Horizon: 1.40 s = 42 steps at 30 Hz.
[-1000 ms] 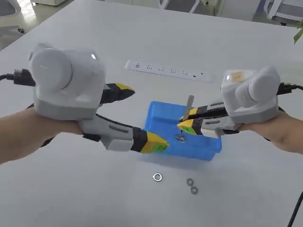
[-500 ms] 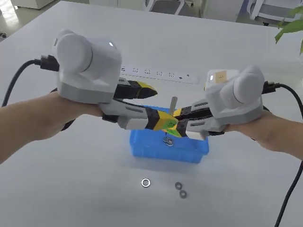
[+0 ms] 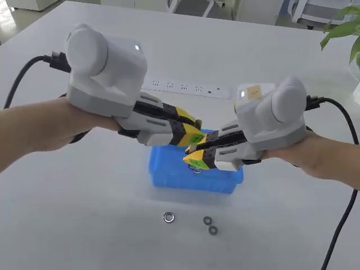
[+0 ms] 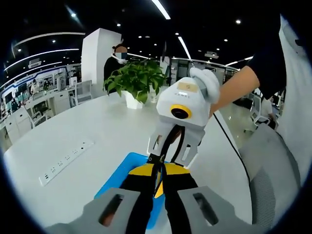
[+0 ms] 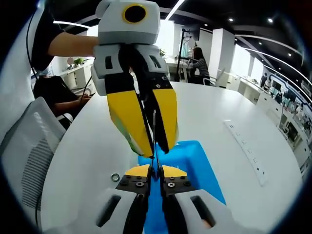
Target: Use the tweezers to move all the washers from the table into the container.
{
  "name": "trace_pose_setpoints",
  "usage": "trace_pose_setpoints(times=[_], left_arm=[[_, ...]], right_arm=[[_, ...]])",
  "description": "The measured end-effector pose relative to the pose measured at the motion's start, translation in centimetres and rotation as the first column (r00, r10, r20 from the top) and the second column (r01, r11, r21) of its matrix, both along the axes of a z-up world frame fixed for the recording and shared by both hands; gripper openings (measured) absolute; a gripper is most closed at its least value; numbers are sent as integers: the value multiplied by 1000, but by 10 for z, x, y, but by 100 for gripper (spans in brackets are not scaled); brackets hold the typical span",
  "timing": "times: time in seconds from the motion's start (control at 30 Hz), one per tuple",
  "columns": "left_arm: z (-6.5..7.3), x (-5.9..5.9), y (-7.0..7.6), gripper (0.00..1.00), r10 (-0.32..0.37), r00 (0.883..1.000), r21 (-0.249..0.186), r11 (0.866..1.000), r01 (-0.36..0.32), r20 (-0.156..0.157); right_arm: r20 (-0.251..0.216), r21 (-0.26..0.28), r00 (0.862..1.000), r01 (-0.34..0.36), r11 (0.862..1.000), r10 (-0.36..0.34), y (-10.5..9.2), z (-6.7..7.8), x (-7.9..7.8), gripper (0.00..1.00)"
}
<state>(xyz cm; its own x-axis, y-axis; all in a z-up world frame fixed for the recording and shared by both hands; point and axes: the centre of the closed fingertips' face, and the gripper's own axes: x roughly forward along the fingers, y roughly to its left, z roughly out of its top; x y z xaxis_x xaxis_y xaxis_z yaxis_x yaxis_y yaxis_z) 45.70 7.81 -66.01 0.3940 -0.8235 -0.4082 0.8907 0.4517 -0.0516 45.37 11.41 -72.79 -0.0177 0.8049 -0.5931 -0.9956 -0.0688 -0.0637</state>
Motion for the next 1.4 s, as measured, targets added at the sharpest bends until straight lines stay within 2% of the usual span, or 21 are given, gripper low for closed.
trace_pose_setpoints(times=[0.07, 0.2, 0.23, 0.3, 0.33, 0.43, 0.47, 0.53, 0.6, 0.67, 0.7, 0.8, 1.1, 1.23, 1.3, 1.4], left_arm=[[1, 1, 0, 9, -2, 1000, 0, 1000, 2, 1], [0, 1, 0, 8, -30, 999, 38, 999, 30, 10], [0, 2, 0, 8, -28, 999, 45, 999, 27, 21], [1, 2, 0, 7, -74, 994, 82, 994, 67, 85], [2, 0, -1, 6, -126, 982, 113, 987, 111, 141], [3, -1, -1, 5, -107, 989, 99, 990, 97, 100], [4, -1, 0, 5, -111, 989, 101, 990, 101, 99], [3, 0, 1, 5, -116, 987, 121, 987, 103, 108], [3, 0, 1, 5, -113, 988, 120, 988, 100, 107], [4, 1, 1, 5, -114, 987, 121, 988, 100, 111], [6, 2, 1, 5, -114, 987, 118, 988, 100, 116], [10, 5, 0, 5, -110, 986, 103, 990, 97, 123], [16, 9, 1, 5, -118, 981, 125, 987, 99, 155], [20, 6, -2, 5, -129, 979, 123, 986, 110, 157], [24, 3, -2, 5, -124, 981, 103, 989, 109, 152], [24, 0, -1, 5, -132, 978, 123, 986, 113, 161]], right_arm=[[1, 0, 1000, -9, 1000, 9, 0, 1, -1, 8], [10, -10, 1000, -21, 1000, 21, 1, 0, -1, 8], [10, -10, 1000, -21, 1000, 21, 1, 0, 0, 8], [14, -10, 1000, -18, 1000, 18, 2, 0, 1, 8], [13, -9, 1000, -14, 1000, 14, 2, 1, 3, 8], [-11, -9, 1000, -21, 1000, 21, 2, 3, -2, 9], [-5, -9, 1000, -21, 1000, 21, 3, 3, -2, 9], [25, -20, 999, -22, 1000, 23, 3, 3, -2, 10], [27, -21, 999, -18, 1000, 19, 3, 4, -1, 11], [83, -17, 996, -24, 1000, 25, 4, 6, 3, 12], [90, -11, 996, -25, 1000, 26, 4, 7, 3, 12], [84, -12, 996, -20, 1000, 21, 4, 8, 5, 17], [85, 0, 996, 30, 1000, -30, -1, 11, 9, 36], [75, 1, 996, 52, 999, -52, -9, 10, 8, 45], [62, 11, 996, 65, 998, -65, -11, 12, 7, 48], [50, 38, 995, 83, 996, -85, -15, 17, 3, 54]])
